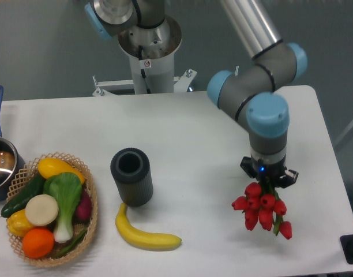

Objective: Place the flowers on the table
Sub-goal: 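Open the gripper to release the tulips onto the table, then raise the open gripper away from the tulips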

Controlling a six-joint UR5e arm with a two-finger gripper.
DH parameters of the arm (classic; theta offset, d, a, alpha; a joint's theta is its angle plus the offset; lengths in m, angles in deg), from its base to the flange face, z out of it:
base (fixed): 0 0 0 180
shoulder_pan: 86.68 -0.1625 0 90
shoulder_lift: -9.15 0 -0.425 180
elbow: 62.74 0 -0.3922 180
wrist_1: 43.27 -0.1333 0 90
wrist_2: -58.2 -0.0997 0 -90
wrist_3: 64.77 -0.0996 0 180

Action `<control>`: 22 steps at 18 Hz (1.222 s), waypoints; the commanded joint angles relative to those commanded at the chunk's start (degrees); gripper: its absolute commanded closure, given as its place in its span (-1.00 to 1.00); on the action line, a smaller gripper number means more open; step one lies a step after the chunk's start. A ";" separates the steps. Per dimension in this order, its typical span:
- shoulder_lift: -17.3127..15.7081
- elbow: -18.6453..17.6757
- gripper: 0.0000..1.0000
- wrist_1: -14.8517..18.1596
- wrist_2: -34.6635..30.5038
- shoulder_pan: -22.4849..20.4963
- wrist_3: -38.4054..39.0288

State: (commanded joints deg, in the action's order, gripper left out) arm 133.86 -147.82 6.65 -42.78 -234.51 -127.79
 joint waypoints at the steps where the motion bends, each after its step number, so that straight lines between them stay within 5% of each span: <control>1: 0.62 0.09 0.24 0.00 -0.01 0.18 0.26; 4: 2.11 1.14 0.20 -0.61 -0.01 0.62 0.79; 7: 2.12 1.94 -0.09 -0.61 0.26 0.62 0.79; 10: 1.59 1.94 -0.92 -0.79 0.52 0.45 0.44; 11: 1.33 1.94 -1.00 -1.23 0.52 0.27 0.79; 18: -5.17 0.27 -1.00 -1.41 13.42 -9.03 -0.70; 22: -8.33 -1.13 -1.00 -0.88 14.32 -12.29 -9.38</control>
State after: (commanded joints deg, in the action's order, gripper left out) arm 125.53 -148.95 5.77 -28.46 -246.80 -137.17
